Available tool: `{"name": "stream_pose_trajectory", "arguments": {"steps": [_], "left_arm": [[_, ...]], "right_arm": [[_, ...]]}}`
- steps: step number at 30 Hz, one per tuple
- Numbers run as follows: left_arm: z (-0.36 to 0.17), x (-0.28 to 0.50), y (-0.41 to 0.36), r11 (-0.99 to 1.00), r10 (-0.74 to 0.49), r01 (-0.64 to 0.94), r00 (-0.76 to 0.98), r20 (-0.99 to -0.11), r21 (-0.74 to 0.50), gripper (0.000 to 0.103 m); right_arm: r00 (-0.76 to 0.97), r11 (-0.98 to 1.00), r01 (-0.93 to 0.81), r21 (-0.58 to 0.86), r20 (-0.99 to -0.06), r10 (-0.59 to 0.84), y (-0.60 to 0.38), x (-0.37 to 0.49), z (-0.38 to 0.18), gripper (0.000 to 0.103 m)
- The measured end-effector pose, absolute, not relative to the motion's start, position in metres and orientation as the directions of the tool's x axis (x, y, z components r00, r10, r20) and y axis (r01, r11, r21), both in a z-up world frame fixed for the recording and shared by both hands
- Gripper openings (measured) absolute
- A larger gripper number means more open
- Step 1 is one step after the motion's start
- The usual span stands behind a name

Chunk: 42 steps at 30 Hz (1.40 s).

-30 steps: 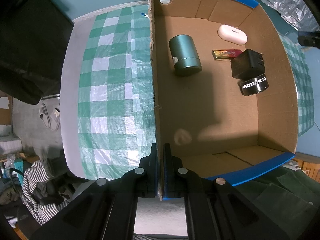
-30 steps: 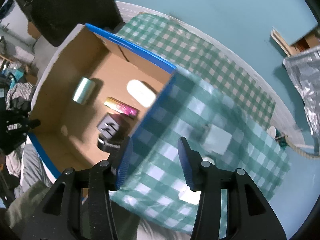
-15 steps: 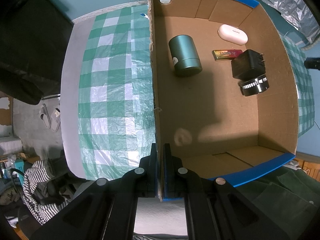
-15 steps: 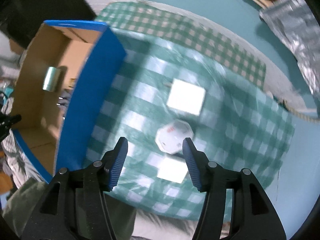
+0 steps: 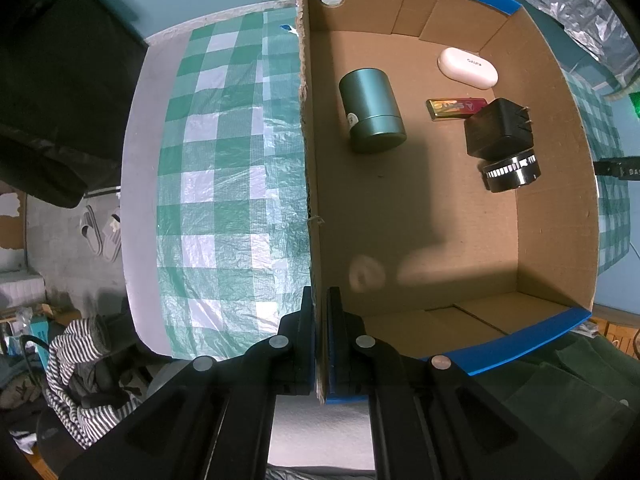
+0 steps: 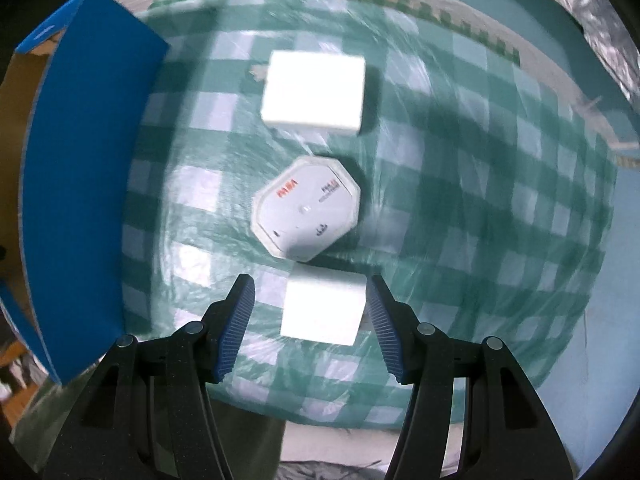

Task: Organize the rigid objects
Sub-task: 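Move the right gripper back over the white square charger, then grasp the white square charger with the right gripper, then lift the white charger and carry it toward the box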

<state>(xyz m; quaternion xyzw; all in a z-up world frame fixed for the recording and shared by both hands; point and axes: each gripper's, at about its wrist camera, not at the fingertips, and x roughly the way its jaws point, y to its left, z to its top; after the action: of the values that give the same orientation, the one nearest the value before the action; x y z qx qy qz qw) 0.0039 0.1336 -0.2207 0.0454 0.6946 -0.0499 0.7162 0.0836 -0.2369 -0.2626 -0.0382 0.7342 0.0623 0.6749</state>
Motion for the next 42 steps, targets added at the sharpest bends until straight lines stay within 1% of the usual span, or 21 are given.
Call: {"name": "stream_pose_trajectory", "arguments": {"steps": [4,5,12,17,19,20,23,32,42], "left_arm": [[-0.222,0.003,0.134,0.991,-0.007,0.13,0.029,-1.0,-0.003,0.004],[-0.222,0.003,0.134,0.992,-0.006,0.13,0.028,-1.0,-0.002,0.004],[-0.222,0.004,0.132,0.992,-0.003,0.123,0.028,-1.0,0.001,0.004],[-0.222,0.005,0.132,0.992,-0.001,0.123,0.028,-1.0,0.003,0.004],[-0.222,0.005,0.132,0.992,0.0,0.123,0.028,-1.0,0.003,0.004],[-0.222,0.005,0.132,0.992,-0.001,0.123,0.029,-1.0,0.003,0.004],[-0.222,0.005,0.132,0.992,-0.001,0.122,0.028,-1.0,0.002,0.004],[-0.222,0.005,0.132,0.992,-0.002,0.122,0.027,-1.0,0.002,0.004],[-0.222,0.005,0.131,0.992,-0.002,0.126,0.028,-1.0,0.002,0.004]], "right_arm": [[-0.102,0.994,-0.101,0.04,-0.994,0.03,-0.242,0.079,-0.276,0.058],[-0.107,0.995,-0.093,0.043,-0.994,0.033,-0.243,0.077,-0.279,0.061],[-0.087,0.998,-0.04,0.038,-0.996,0.034,-0.251,0.074,-0.287,0.061],[-0.107,0.998,-0.04,0.04,-0.994,0.035,-0.251,0.069,-0.298,0.061],[-0.102,0.999,-0.037,0.029,-0.994,0.025,-0.251,0.068,-0.301,0.058],[-0.098,0.999,-0.034,0.023,-0.995,0.019,-0.251,0.067,-0.302,0.053],[-0.087,1.0,-0.018,0.02,-0.996,0.019,-0.252,0.065,-0.304,0.052],[-0.081,0.999,-0.037,0.038,-0.996,0.034,-0.255,0.06,-0.3,0.05],[-0.057,0.993,-0.101,0.06,-0.997,0.054,-0.233,0.067,-0.267,0.05]]}}
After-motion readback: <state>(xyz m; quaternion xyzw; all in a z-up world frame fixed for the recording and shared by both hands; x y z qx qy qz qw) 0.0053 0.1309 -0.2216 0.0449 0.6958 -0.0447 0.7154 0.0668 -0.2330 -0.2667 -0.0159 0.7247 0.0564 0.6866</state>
